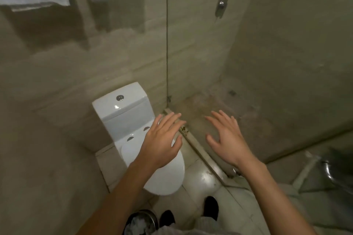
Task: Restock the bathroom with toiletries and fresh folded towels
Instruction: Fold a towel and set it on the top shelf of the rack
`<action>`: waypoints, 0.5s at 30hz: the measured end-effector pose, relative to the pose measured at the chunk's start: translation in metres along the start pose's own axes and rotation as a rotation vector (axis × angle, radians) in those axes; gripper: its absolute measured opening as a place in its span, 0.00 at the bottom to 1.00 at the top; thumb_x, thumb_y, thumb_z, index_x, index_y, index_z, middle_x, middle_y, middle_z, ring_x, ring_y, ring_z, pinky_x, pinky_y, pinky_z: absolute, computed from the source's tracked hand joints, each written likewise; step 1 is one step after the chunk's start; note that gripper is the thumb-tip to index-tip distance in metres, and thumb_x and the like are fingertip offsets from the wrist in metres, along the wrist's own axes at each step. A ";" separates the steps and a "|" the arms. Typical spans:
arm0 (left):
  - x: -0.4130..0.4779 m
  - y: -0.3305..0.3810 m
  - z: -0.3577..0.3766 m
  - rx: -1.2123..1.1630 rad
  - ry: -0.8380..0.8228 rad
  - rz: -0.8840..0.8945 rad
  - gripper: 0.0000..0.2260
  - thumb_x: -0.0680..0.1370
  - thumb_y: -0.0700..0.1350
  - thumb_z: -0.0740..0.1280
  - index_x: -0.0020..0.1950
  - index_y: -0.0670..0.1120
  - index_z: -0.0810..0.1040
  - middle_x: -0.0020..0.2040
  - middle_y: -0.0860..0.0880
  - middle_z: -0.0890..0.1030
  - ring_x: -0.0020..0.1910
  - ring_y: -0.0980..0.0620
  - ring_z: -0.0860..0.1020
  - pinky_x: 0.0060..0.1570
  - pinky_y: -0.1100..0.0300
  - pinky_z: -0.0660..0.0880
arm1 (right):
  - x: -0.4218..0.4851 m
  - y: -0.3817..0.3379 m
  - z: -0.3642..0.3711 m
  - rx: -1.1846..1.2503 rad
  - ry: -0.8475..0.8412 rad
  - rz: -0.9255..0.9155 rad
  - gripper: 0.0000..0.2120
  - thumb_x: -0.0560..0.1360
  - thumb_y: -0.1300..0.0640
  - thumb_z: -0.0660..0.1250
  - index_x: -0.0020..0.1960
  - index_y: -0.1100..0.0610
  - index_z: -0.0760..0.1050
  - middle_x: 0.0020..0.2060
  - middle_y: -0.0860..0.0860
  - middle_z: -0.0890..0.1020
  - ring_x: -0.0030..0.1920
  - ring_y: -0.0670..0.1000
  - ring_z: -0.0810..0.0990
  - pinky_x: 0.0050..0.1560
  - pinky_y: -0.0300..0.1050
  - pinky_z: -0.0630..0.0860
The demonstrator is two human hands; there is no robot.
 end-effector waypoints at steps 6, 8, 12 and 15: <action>-0.012 0.068 0.041 -0.077 -0.097 0.123 0.20 0.80 0.50 0.57 0.72 0.50 0.72 0.75 0.52 0.69 0.77 0.54 0.60 0.78 0.52 0.50 | -0.080 0.056 -0.004 0.049 0.014 0.210 0.29 0.75 0.42 0.54 0.74 0.50 0.66 0.78 0.50 0.60 0.79 0.48 0.48 0.78 0.54 0.42; -0.017 0.093 0.057 -0.068 -0.136 0.165 0.21 0.80 0.51 0.58 0.72 0.51 0.71 0.76 0.52 0.68 0.77 0.54 0.59 0.78 0.53 0.48 | -0.108 0.075 -0.008 0.061 0.039 0.263 0.30 0.74 0.42 0.53 0.74 0.50 0.66 0.78 0.49 0.59 0.79 0.47 0.47 0.78 0.54 0.41; -0.023 0.147 0.085 -0.069 -0.186 0.245 0.20 0.80 0.51 0.59 0.72 0.51 0.71 0.77 0.52 0.66 0.78 0.54 0.57 0.78 0.50 0.49 | -0.160 0.111 -0.016 0.116 0.079 0.332 0.26 0.78 0.44 0.56 0.74 0.49 0.66 0.78 0.49 0.59 0.79 0.47 0.47 0.78 0.55 0.41; -0.030 0.204 0.108 -0.091 -0.223 0.323 0.19 0.80 0.50 0.61 0.71 0.51 0.71 0.76 0.51 0.67 0.78 0.53 0.58 0.78 0.48 0.51 | -0.210 0.148 -0.027 0.120 0.118 0.397 0.24 0.80 0.45 0.58 0.75 0.49 0.65 0.78 0.48 0.59 0.79 0.47 0.47 0.77 0.53 0.39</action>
Point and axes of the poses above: each hand's wrist, its own x-axis towards the middle knuckle, its own z-axis out of the palm, y = z × x, the point moved 10 cm from there along x, towards the middle knuckle
